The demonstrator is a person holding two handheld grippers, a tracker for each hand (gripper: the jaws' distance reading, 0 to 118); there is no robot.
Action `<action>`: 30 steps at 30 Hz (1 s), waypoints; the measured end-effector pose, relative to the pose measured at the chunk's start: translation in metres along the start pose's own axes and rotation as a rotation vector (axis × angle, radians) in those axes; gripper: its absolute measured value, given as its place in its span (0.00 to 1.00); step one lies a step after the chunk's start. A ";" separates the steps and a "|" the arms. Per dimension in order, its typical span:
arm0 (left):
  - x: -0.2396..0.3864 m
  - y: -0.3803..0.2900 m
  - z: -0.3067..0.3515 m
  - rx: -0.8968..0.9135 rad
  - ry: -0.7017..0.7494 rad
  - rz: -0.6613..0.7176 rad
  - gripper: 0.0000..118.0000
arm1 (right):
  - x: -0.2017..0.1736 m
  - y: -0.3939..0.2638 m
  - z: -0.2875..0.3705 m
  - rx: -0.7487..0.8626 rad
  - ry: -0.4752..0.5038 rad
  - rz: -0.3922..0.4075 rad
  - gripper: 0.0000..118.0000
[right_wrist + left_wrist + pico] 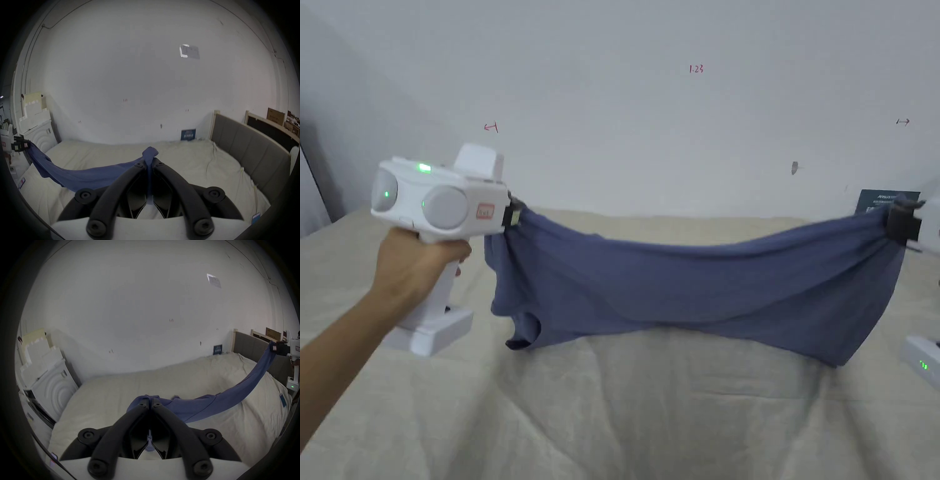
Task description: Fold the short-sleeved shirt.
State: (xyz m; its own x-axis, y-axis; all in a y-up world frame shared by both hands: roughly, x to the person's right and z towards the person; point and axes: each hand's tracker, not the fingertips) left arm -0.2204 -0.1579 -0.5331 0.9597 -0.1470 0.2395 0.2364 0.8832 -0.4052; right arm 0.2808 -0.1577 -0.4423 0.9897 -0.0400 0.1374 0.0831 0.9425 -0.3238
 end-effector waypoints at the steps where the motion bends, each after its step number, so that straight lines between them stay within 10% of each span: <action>1: 0.002 -0.014 0.003 -0.006 -0.007 0.008 0.00 | -0.001 -0.014 0.005 -0.002 0.001 -0.006 0.02; 30: 0.034 -0.296 0.107 -0.302 -0.081 0.191 0.00 | 0.030 -0.257 0.150 -0.309 -0.011 -0.097 0.02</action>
State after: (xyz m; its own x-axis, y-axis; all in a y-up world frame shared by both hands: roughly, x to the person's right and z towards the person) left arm -0.2735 -0.3766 -0.3107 0.9786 0.0542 0.1985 0.1000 0.7180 -0.6888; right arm 0.2715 -0.3510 -0.2144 0.9743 -0.1192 0.1910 0.2097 0.7892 -0.5772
